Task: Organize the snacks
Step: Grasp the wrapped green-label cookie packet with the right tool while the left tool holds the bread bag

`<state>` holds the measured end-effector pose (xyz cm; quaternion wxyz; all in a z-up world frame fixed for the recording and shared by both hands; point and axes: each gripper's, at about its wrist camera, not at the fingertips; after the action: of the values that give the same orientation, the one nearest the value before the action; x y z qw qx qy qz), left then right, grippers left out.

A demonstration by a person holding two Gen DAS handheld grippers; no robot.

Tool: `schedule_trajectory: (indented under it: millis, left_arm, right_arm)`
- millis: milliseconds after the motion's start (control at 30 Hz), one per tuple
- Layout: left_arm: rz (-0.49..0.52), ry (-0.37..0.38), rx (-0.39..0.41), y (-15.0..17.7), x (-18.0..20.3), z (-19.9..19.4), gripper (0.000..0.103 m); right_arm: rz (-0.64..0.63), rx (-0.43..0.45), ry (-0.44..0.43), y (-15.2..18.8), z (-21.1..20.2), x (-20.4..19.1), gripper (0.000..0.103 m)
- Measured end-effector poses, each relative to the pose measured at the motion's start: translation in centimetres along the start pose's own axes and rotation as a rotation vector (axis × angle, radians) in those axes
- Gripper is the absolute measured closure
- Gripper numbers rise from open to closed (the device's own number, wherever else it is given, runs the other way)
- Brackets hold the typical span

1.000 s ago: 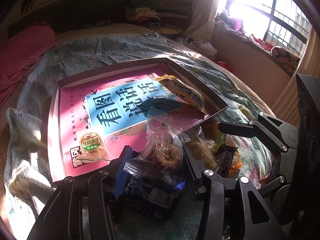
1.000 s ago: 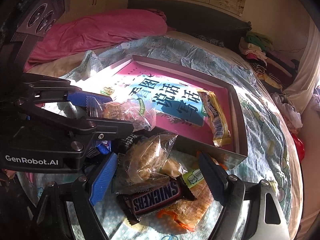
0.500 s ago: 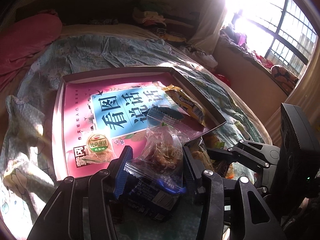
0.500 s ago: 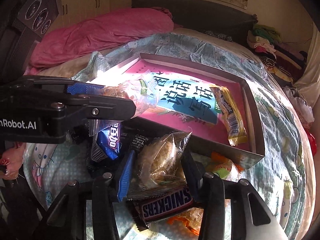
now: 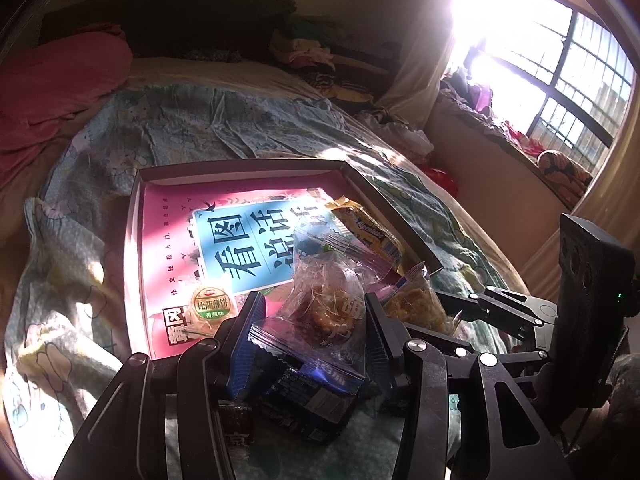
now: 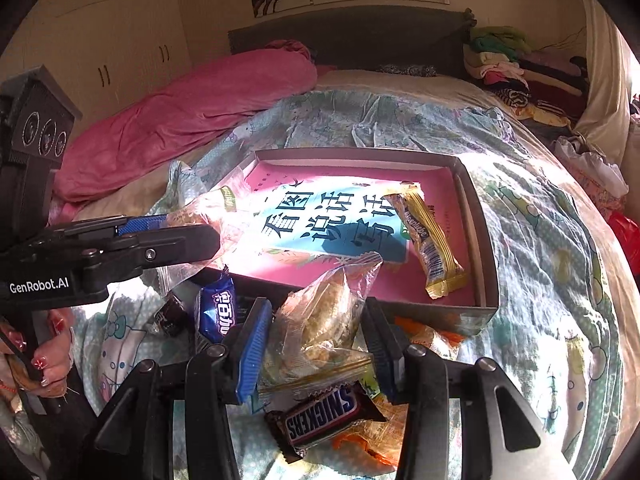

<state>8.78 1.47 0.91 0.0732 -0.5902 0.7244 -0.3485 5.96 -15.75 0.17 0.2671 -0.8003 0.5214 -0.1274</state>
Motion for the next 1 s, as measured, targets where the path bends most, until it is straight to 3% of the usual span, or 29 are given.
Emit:
schedule_trajectory:
  millis: [200,267,533,1000]
  left_arm:
    - [-0.011,-0.008,0.007,0.1,-0.2,-0.2,0.052]
    - [-0.010,-0.008,0.009,0.1,-0.2,-0.3,0.052]
    - [-0.022,-0.012,0.009,-0.1,-0.6,-0.3,0.052]
    - [-0.027,-0.015,0.005,0.0,-0.8,-0.1,0.052]
  right_arm:
    - [0.019,0.017,0.001,-0.2,-0.7,0.3,0.057]
    - [0.024,0.023,-0.008,-0.4,-1.0,0.3,0.070]
    - [0.021,0.018,-0.007,-0.8,-0.8,0.2,0.076]
    - [0.073,-0.017,-0.035,0.4,0.1,1.7,0.077]
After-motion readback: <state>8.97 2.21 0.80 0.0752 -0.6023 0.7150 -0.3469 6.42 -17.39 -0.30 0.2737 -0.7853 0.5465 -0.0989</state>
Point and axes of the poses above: each gripper's, at about its wrist camera, not at the fingertips, and z roughly the way its jaws point, x to its right, y to its underside, and after that the axes turned 9 degrees about -x, right-handed
